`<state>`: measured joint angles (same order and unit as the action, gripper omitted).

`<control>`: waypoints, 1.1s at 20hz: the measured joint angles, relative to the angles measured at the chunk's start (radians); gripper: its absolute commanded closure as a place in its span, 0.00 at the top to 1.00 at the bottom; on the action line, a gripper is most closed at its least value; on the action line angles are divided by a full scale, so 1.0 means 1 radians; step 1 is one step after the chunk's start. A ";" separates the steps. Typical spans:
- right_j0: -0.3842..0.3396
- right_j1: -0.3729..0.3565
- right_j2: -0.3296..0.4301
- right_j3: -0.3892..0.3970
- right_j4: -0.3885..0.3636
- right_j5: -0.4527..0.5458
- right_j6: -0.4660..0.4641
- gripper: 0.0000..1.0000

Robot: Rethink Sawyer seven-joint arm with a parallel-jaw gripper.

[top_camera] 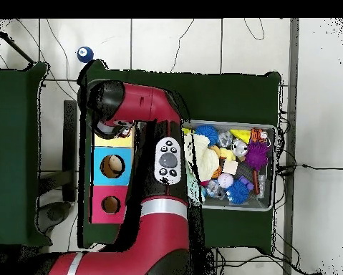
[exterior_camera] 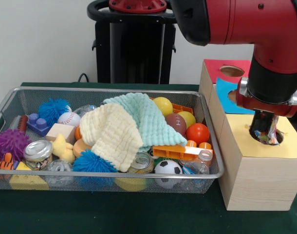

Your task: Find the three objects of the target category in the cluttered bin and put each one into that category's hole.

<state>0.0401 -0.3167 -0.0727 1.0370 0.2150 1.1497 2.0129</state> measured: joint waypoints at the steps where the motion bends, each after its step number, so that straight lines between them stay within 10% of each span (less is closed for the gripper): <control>1: -0.001 0.001 0.002 -0.001 0.000 0.000 0.000 0.00; 22: -0.005 0.101 0.057 -0.095 -0.114 -0.029 0.000 0.00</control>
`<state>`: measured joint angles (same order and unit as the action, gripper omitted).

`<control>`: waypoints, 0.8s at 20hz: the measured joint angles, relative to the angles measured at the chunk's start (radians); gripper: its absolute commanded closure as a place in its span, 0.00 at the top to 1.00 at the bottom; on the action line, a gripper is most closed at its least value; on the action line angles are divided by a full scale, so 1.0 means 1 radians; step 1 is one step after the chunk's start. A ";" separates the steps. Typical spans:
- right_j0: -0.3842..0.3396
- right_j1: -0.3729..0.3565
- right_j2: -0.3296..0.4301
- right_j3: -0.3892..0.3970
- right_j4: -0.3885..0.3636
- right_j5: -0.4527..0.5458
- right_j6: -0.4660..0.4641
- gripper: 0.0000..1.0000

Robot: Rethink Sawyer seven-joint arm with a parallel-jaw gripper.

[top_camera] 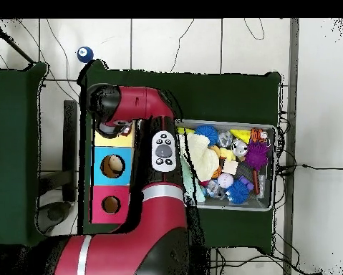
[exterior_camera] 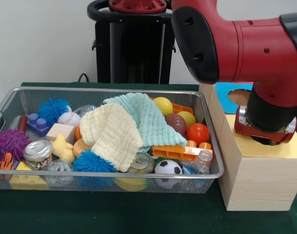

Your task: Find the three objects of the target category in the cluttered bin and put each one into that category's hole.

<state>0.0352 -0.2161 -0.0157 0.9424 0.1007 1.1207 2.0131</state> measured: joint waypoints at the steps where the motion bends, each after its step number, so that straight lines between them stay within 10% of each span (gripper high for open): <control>1: 0.001 0.000 0.000 0.000 -0.002 0.000 0.000 0.00; 7: 0.001 0.000 0.000 -0.001 -0.002 0.000 0.000 0.00; 8: 0.001 0.000 0.000 -0.002 -0.002 -0.001 0.000 1.00; 16: 0.011 0.003 -0.005 -0.009 -0.003 -0.010 0.001 1.00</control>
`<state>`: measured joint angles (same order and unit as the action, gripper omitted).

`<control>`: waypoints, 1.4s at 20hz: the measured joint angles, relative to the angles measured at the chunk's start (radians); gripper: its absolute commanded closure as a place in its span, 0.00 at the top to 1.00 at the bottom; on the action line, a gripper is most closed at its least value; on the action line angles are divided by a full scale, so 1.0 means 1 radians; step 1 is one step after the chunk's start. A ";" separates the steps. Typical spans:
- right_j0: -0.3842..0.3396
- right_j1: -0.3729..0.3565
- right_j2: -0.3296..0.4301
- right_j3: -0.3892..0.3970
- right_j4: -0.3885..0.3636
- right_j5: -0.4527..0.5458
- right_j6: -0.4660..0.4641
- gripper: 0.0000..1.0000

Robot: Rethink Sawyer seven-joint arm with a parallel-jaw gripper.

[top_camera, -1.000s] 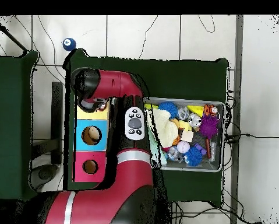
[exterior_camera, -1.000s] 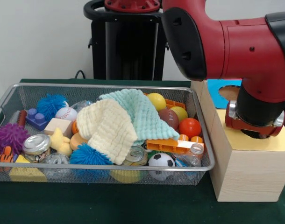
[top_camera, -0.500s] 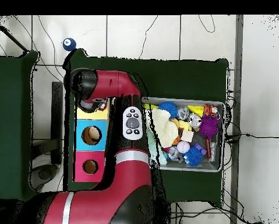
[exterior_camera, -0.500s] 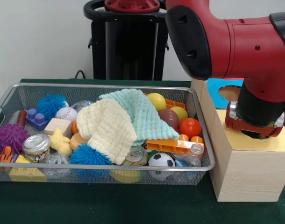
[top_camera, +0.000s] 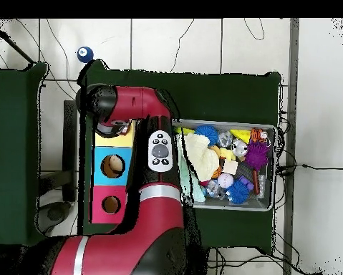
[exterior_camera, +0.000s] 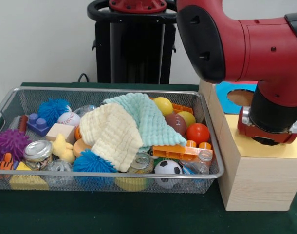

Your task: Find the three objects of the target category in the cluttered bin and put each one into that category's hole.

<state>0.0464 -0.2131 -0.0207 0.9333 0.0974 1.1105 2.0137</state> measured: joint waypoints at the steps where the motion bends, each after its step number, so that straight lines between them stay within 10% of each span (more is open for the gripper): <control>1: 0.001 0.001 0.000 -0.001 -0.001 0.000 0.000 1.00; 5: 0.003 0.002 -0.002 -0.004 -0.001 0.000 0.000 1.00; 6: 0.004 0.002 -0.003 -0.004 -0.001 -0.001 -0.001 0.00; 28: 0.054 0.012 -0.056 -0.050 -0.055 -0.002 -0.001 0.00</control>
